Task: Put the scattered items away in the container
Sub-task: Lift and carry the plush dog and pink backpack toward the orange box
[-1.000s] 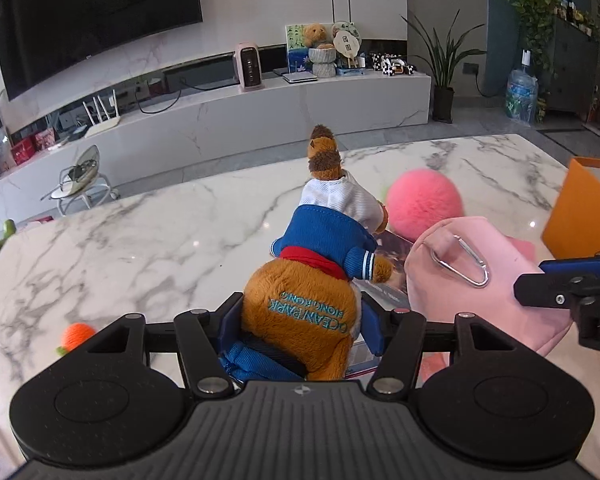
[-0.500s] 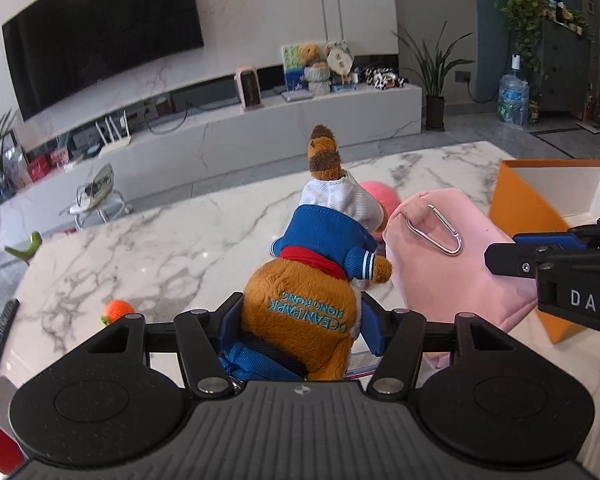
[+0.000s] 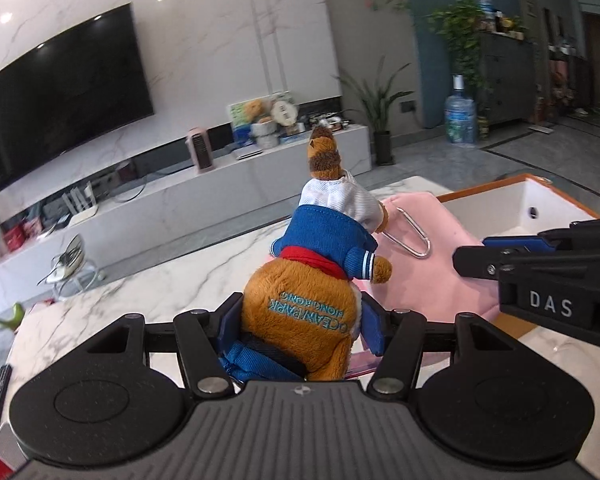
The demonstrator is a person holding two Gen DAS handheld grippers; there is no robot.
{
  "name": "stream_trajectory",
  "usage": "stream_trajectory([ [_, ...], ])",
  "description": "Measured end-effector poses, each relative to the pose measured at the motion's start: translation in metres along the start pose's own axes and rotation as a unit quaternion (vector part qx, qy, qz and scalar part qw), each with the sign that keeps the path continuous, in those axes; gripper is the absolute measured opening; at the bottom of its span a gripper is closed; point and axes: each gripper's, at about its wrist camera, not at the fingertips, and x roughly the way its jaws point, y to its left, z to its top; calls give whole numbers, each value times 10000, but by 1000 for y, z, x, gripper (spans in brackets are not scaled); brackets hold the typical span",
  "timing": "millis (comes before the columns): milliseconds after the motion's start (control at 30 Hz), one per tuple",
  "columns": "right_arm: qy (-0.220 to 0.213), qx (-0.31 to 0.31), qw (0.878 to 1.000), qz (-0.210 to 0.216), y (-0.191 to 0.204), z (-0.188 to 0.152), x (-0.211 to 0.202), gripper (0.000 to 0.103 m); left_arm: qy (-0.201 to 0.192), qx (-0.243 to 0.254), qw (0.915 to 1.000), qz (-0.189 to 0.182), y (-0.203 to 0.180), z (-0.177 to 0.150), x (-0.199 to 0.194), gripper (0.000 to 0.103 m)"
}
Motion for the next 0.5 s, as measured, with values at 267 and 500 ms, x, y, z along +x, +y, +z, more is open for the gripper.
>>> stream_trajectory([
  [267,-177,417,9985,-310,-43,-3,-19,22,-52,410,9987,-312,-46,16,11,69],
  [500,-284,820,9947,-544,-84,1,-15,22,-64,814,9951,-551,-88,32,30,69],
])
